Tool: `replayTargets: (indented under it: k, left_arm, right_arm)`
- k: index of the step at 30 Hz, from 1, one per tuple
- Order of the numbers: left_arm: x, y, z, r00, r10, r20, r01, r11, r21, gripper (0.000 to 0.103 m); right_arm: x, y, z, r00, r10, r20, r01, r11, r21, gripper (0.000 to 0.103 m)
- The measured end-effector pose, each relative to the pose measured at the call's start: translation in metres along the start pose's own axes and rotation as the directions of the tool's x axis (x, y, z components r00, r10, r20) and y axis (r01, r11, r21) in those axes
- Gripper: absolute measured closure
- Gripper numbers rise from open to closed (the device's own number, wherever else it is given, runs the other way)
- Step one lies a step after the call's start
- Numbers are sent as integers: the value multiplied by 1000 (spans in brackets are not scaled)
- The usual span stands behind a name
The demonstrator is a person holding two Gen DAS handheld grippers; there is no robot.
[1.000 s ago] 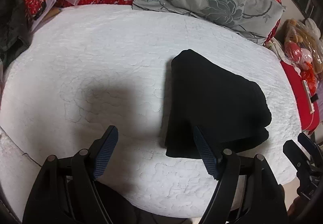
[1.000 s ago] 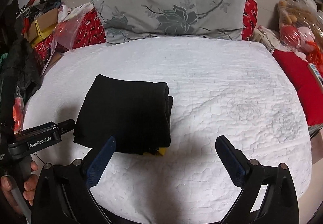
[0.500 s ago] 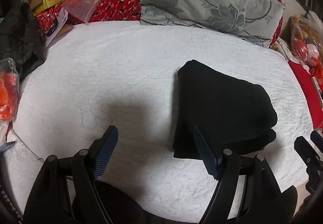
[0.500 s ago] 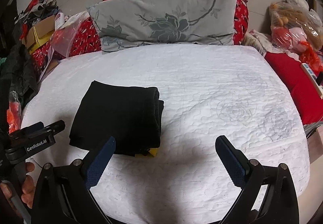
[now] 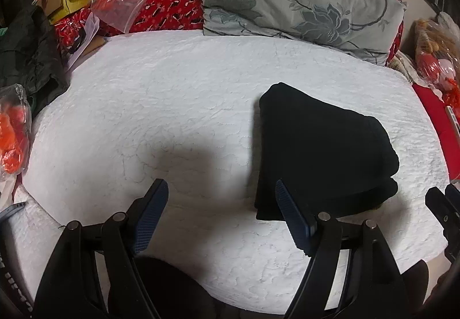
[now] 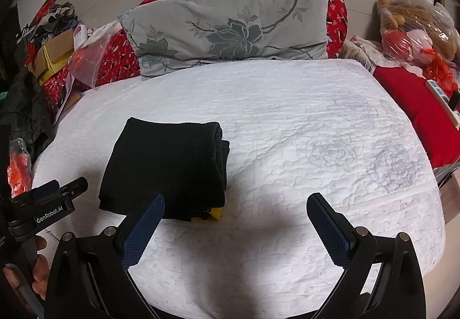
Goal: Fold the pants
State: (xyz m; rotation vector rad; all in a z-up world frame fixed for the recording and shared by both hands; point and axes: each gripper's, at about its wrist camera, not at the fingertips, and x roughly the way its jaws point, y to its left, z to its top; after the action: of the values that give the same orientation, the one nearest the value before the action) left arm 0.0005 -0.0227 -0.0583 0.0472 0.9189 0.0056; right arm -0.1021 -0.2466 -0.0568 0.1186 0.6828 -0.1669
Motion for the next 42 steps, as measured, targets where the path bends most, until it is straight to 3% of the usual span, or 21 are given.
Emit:
replayTargets:
  k: [19, 29, 42]
  left_arm:
    - [6, -7, -1, 1000, 13, -22, -13, 999, 35, 26]
    - [7, -13, -1, 999, 21, -28, -20, 998, 56, 26]
    - [5, -19, -1, 1000, 14, -26, -12, 997, 73, 26]
  right_arm:
    - [2, -4, 1, 999, -42, -10, 42, 999, -10, 3]
    - [-3, -11, 7, 983, -179, 32, 180, 983, -31, 1]
    - [2, -14, 8, 989, -147, 2, 147, 989, -19, 1]
